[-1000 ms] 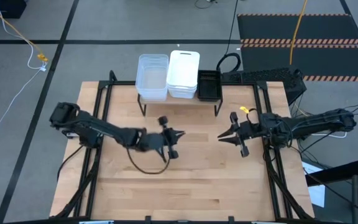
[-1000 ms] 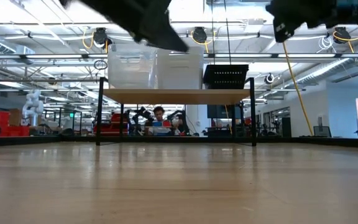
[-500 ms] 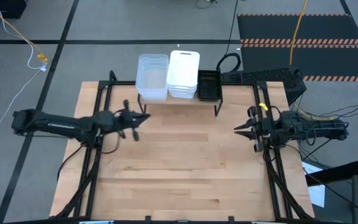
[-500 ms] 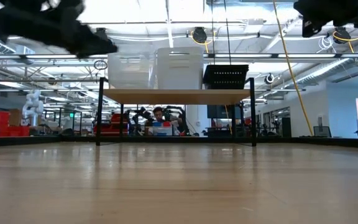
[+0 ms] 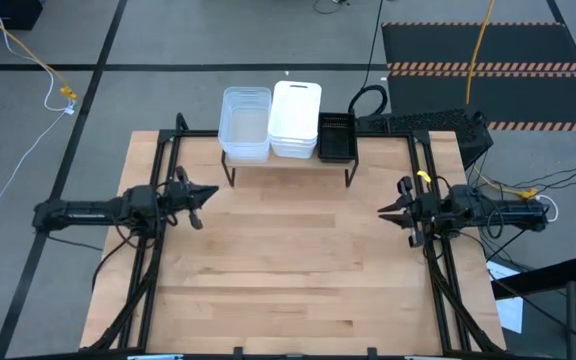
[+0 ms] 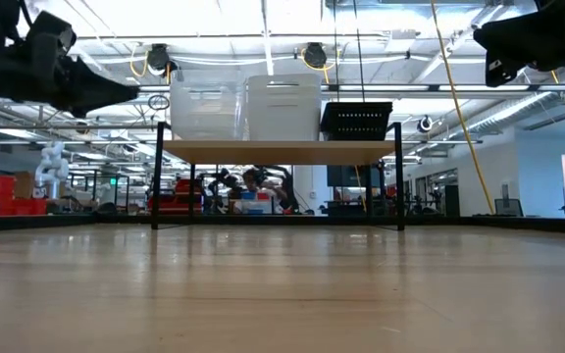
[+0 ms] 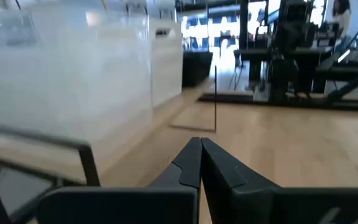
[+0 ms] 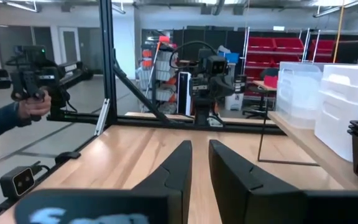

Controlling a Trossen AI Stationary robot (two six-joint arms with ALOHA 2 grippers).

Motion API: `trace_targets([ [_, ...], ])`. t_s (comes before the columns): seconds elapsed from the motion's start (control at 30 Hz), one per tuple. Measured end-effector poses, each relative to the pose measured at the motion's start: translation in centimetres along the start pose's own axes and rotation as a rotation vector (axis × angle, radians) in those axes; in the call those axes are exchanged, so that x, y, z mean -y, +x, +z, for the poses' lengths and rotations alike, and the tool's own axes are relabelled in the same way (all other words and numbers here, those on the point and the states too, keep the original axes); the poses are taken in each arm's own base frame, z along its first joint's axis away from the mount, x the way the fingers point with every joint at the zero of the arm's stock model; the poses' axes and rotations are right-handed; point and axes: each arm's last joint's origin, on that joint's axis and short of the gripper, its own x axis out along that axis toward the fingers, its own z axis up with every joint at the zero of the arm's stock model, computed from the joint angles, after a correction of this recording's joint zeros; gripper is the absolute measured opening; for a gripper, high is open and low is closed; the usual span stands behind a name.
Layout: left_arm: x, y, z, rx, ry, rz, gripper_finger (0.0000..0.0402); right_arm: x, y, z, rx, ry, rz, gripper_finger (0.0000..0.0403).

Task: Stack baskets on shelf by color
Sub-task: Return to Home Position

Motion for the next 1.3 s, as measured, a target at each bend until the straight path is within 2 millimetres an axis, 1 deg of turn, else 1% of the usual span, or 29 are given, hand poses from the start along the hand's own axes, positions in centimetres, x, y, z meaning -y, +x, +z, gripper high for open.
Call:
trace_targets([
  [0.13,-0.2,-0.6,-0.4,-0.031,-0.021,-0.002,0.0014,0.0,-0.2,-0.4,0.006,0.000,0.000,0.0047],
  [0.3,-0.3,-1.1,-0.9,-0.069,-0.041,-0.003,0.0003,0.0,0.0,-1.4,-0.027,0.010,0.005,0.0047],
  [0.4,-0.3,-1.2,-0.9,-0.075,-0.049,-0.012,0.0008,0.0,0.2,-2.0,-0.034,0.021,0.005,0.0047],
  [0.5,-0.2,-1.2,-1.0,-0.081,-0.044,-0.030,0.0013,0.0,0.2,-2.0,-0.037,0.030,0.006,0.0047],
  [0.6,0.0,-1.2,-1.0,-0.087,-0.061,-0.095,0.0011,-0.1,0.2,-2.0,-0.037,0.037,0.024,0.0047],
  [0.73,0.5,-1.3,-1.2,-0.094,-0.096,-0.288,0.0003,-0.3,0.5,-3.1,0.004,0.043,0.109,0.0047],
  [0.83,0.8,-1.3,-1.3,-0.101,-0.096,-0.341,0.0009,-0.3,0.5,-2.3,0.110,0.041,0.112,0.0047],
  [0.97,1.0,-1.4,-1.3,-0.103,-0.057,-0.364,0.0005,-0.2,0.5,-2.7,0.067,0.040,0.099,0.0047],
  [1.07,1.1,-1.3,-1.5,-0.116,-0.042,-0.376,0.0004,-0.2,0.5,-2.5,0.092,0.037,0.093,0.0047],
  [1.17,1.2,-1.2,-1.6,-0.129,-0.036,-0.380,0.0016,-0.1,0.5,-2.7,0.066,0.019,0.064,0.0047],
  [1.3,1.2,-1.2,-1.6,-0.129,-0.002,-0.381,0.0032,-0.1,0.5,-2.8,0.063,0.014,0.070,0.0047],
])
